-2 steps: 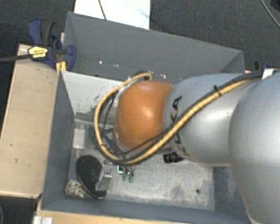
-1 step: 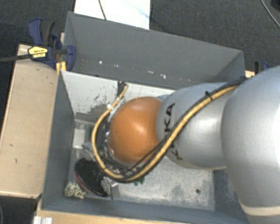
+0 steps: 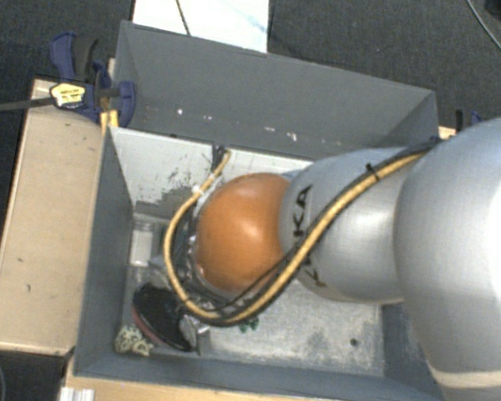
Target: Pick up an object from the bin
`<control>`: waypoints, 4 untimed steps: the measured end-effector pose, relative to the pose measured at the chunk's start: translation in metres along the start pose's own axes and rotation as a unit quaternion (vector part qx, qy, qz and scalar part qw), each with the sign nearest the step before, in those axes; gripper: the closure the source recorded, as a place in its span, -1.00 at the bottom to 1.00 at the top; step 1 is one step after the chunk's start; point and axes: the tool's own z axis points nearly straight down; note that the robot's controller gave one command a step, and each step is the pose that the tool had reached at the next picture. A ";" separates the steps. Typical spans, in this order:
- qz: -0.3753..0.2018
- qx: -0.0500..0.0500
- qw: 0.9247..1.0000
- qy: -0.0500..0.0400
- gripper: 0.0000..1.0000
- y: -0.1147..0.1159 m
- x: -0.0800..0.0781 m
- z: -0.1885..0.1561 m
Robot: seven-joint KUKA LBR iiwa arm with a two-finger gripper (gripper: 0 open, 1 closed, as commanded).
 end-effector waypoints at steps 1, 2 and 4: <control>0.020 -0.003 1.000 0.016 1.00 -0.019 -0.023 -0.105; 0.065 -0.004 0.998 0.023 1.00 -0.021 -0.023 -0.077; -0.022 -0.003 0.999 0.022 -1.00 0.004 -0.009 0.002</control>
Offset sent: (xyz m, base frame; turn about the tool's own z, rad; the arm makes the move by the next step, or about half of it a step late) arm 0.0218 -0.0048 0.1008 0.0328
